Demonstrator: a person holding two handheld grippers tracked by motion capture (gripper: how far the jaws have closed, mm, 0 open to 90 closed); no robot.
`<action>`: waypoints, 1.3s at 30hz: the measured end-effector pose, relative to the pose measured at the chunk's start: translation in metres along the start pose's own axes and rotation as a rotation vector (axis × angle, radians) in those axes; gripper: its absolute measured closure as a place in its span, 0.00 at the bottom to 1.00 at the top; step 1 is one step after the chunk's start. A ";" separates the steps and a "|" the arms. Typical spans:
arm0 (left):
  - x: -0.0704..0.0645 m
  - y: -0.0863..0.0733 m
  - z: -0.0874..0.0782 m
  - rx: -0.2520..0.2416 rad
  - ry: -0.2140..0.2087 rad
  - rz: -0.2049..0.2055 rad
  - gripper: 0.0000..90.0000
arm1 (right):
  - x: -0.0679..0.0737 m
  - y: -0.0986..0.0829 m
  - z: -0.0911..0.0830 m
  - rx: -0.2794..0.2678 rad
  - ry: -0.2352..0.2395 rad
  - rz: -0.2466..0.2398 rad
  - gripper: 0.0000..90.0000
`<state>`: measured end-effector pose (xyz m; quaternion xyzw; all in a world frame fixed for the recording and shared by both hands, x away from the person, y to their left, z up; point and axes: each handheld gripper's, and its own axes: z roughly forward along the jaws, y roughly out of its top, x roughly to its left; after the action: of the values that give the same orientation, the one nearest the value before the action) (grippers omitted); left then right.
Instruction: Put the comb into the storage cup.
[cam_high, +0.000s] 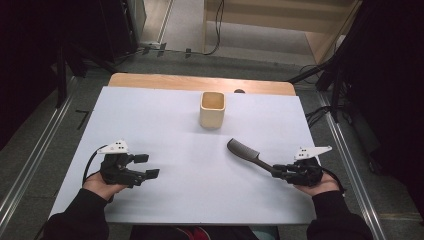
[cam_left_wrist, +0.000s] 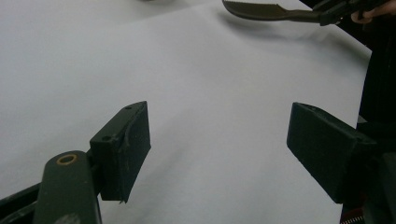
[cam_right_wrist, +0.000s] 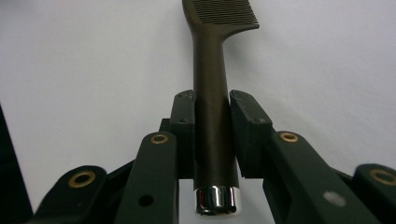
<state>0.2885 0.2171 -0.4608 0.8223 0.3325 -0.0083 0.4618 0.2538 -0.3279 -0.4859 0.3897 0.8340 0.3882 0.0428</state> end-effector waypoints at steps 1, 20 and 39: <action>0.000 0.000 0.000 0.002 -0.002 0.000 0.24 | 0.001 0.001 -0.001 -0.005 -0.006 0.013 0.78; 0.004 0.004 0.009 0.034 -0.017 -0.060 0.24 | 0.025 0.033 -0.003 -0.049 -0.149 0.184 0.78; -0.005 0.025 0.019 0.010 -0.070 -0.114 0.24 | 0.042 0.051 0.008 -0.123 -0.238 0.256 0.78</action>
<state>0.3037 0.1908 -0.4512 0.8034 0.3624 -0.0649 0.4679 0.2589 -0.2738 -0.4471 0.5323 0.7415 0.3919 0.1151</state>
